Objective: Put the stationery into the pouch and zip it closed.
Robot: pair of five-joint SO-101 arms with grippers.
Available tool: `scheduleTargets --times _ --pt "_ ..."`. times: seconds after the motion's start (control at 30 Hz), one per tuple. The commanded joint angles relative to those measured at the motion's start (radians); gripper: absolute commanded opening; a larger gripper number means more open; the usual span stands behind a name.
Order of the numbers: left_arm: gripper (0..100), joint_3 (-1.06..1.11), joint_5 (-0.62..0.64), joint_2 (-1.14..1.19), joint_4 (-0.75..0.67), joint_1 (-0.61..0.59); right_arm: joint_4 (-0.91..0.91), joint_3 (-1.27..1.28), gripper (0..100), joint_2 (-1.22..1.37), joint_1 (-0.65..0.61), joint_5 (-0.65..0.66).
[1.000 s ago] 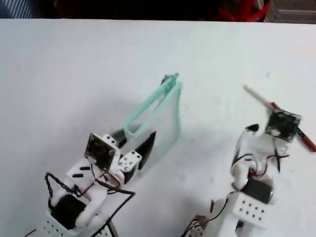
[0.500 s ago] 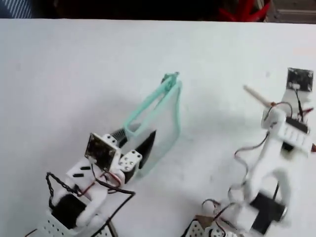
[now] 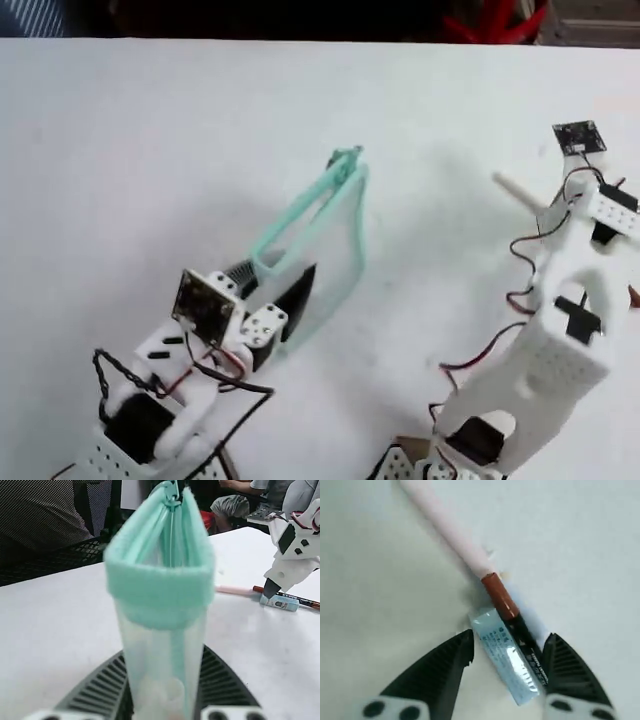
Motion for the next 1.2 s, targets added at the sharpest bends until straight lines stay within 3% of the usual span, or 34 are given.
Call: scheduleTargets --times 0.0,0.2,0.5,0.87,1.17 --pt "13 -0.008 0.0 -0.001 -0.015 -0.007 0.062 -0.126 19.9 0.058 0.025 0.041" --pt "13 -0.008 0.0 -0.001 -0.015 -0.005 0.108 -0.201 1.6 0.13 0.041 0.044" --pt "13 -0.006 0.0 -0.001 -0.015 -0.005 0.117 -0.201 1.9 0.094 0.084 0.046" --pt "13 -0.009 0.0 -0.001 -0.015 -0.007 0.328 -0.193 1.9 -0.096 0.07 0.04" --pt "13 -0.008 0.0 -0.001 -0.015 -0.007 0.298 -0.138 2.1 -0.094 0.054 0.037"
